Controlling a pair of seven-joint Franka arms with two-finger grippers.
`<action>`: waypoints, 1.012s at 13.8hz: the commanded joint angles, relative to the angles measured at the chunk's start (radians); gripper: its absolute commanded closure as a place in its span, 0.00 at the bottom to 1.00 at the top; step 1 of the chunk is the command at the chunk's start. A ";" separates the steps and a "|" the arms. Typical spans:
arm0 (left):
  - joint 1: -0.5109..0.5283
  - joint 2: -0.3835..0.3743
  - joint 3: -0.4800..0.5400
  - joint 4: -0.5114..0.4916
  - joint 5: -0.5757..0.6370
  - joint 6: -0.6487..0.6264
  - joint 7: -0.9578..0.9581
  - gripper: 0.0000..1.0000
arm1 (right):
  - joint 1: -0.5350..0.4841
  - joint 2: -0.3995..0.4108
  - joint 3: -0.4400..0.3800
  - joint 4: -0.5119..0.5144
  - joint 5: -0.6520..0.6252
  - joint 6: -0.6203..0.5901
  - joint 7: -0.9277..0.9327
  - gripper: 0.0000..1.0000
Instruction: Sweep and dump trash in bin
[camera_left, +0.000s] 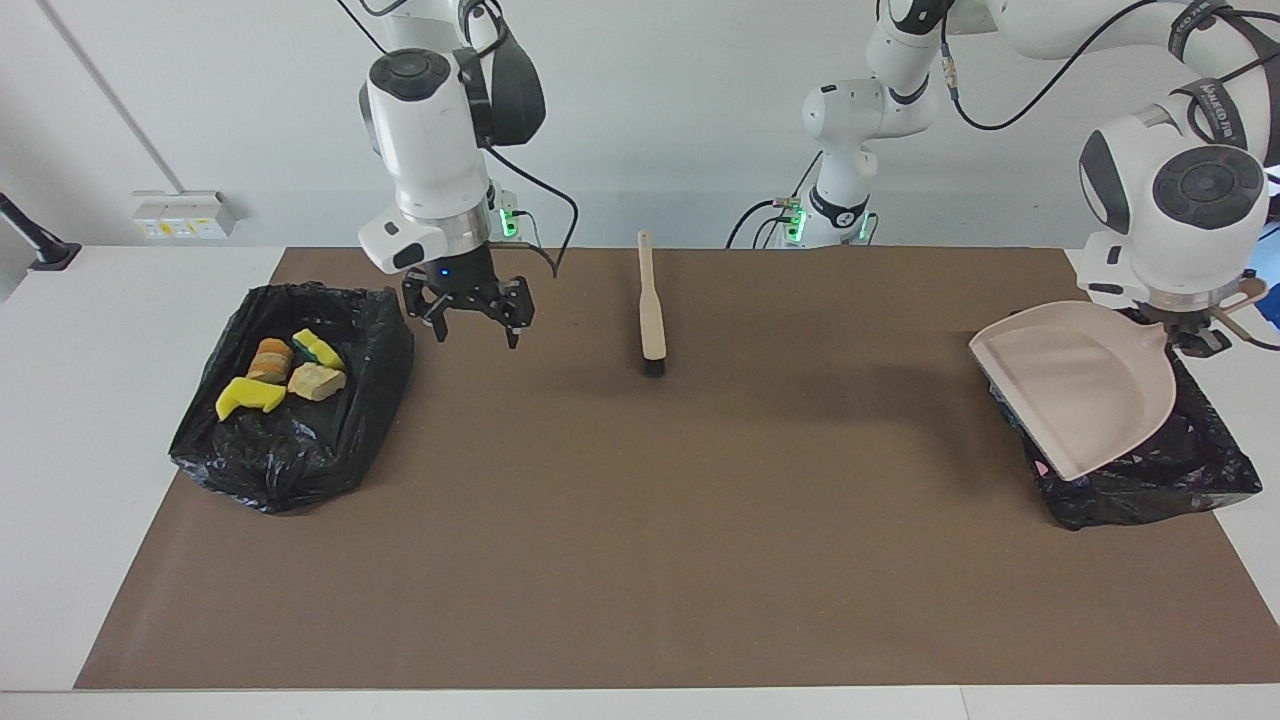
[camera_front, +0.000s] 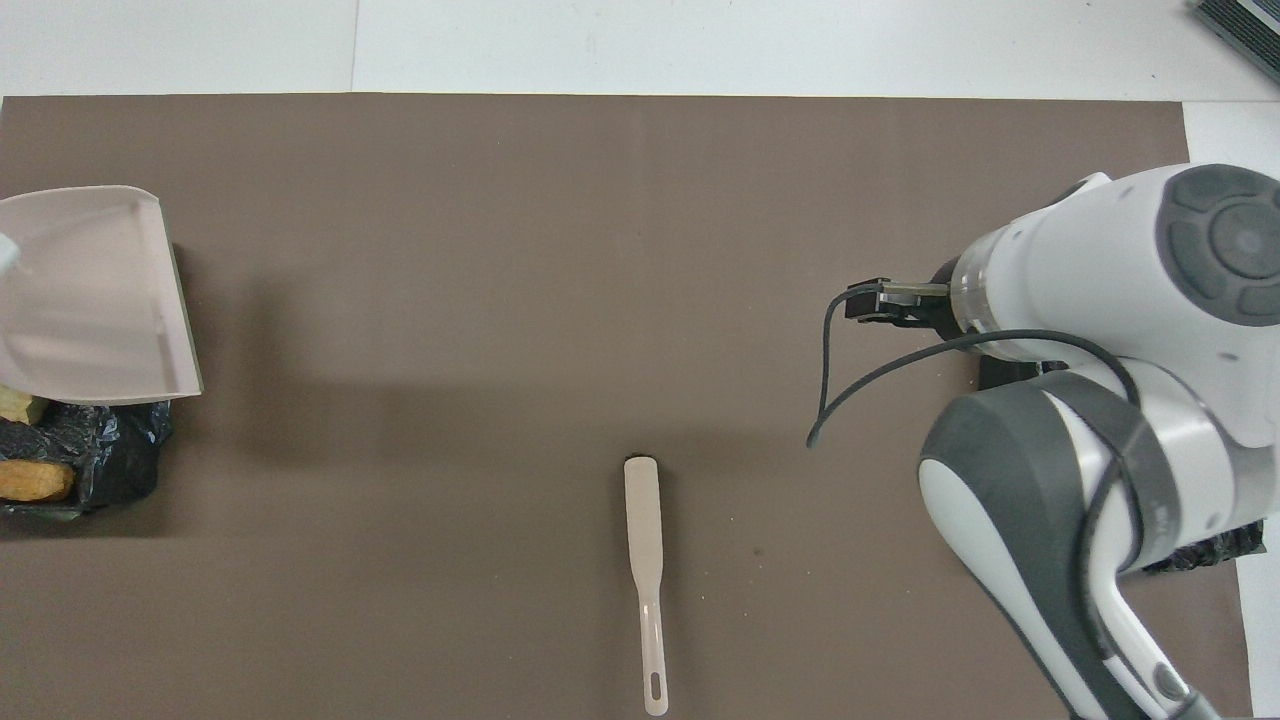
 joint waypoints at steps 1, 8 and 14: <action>-0.002 0.006 -0.062 -0.019 -0.076 -0.042 -0.193 1.00 | -0.051 -0.054 0.009 0.035 0.005 -0.089 -0.088 0.00; -0.058 0.048 -0.207 -0.051 -0.291 -0.035 -0.724 1.00 | -0.063 -0.056 -0.145 0.270 0.020 -0.387 -0.277 0.00; -0.100 0.135 -0.316 -0.020 -0.360 -0.009 -1.095 1.00 | -0.060 -0.103 -0.274 0.272 0.025 -0.425 -0.389 0.00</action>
